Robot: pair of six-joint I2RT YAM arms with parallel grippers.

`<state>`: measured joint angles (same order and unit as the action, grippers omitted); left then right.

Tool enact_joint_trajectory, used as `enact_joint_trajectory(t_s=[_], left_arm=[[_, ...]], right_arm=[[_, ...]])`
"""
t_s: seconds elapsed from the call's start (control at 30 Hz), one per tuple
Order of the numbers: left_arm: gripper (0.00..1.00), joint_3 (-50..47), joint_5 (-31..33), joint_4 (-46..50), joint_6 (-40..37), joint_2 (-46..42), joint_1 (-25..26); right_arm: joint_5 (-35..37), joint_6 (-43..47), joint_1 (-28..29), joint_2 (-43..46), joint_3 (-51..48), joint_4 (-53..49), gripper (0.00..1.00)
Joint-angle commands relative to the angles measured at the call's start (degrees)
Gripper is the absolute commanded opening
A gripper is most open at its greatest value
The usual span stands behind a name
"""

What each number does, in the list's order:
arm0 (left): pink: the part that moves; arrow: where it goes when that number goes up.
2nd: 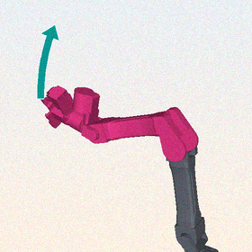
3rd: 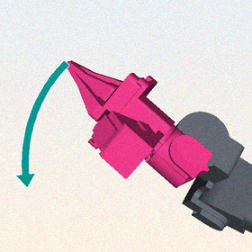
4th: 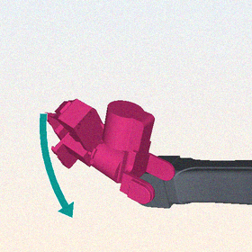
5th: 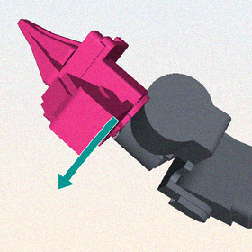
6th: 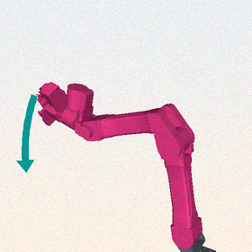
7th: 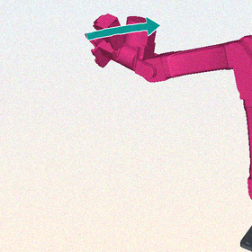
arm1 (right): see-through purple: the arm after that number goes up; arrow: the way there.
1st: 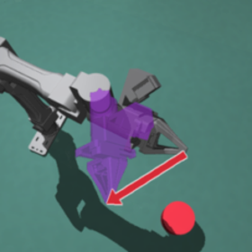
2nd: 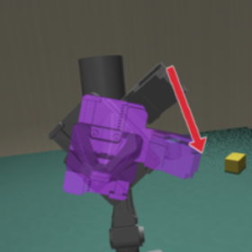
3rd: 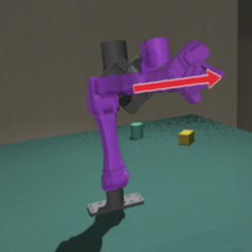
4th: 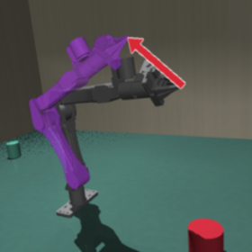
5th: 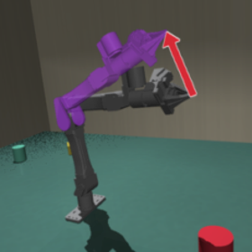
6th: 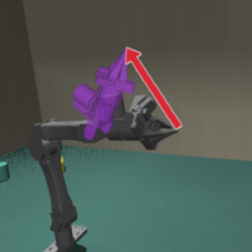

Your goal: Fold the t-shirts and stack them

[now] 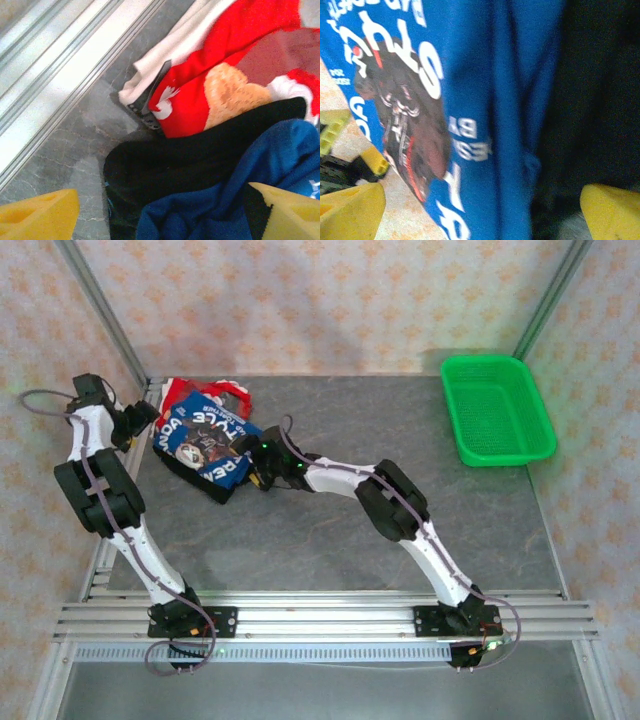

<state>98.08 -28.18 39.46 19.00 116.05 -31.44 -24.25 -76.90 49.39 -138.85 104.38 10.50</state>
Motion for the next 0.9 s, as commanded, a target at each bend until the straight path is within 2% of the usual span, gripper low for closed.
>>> enact_joint_trajectory(t_s=[0.0,0.1,0.17,0.3,0.37,0.43,0.5,0.67,0.87], left_arm=[[0.86,-4.21,-0.84,-4.94,2.95,-3.68,-0.81],[0.86,-3.50,-0.78,-4.03,2.92,-4.31,-0.91],[0.86,-3.65,-0.69,-4.39,3.22,-5.02,-1.01],[0.85,-3.92,-1.07,-3.95,2.48,-6.17,-1.04],[0.85,-4.46,-0.44,-3.35,1.52,-6.27,-1.01],[0.85,-5.55,0.04,-3.28,0.69,-8.82,-1.02],[0.85,-6.92,0.15,-3.81,0.47,-9.71,-0.90],[0.85,-9.32,1.13,-3.82,-1.44,-11.02,1.17],[0.85,-12.80,-0.26,-5.01,-3.70,-12.73,6.32]], right_arm=[[1.88,-3.51,1.06,-6.60,5.90,-5.91,0.98],[2.75,-3.80,1.24,-8.64,9.99,-12.55,0.95],[3.47,-4.71,1.16,-10.17,13.01,-17.19,0.87],[6.48,-3.18,-0.82,-12.72,19.46,-26.66,0.57],[7.78,0.61,-2.32,-13.77,24.21,-32.69,0.44],[9.28,5.04,-3.92,-13.97,28.21,-39.34,0.27],[9.95,9.42,-5.20,-13.43,30.32,-44.09,0.19],[10.25,21.07,-7.31,-10.90,31.84,-53.88,0.10],[9.98,35.52,-9.76,-9.22,32.35,-62.34,0.07]])
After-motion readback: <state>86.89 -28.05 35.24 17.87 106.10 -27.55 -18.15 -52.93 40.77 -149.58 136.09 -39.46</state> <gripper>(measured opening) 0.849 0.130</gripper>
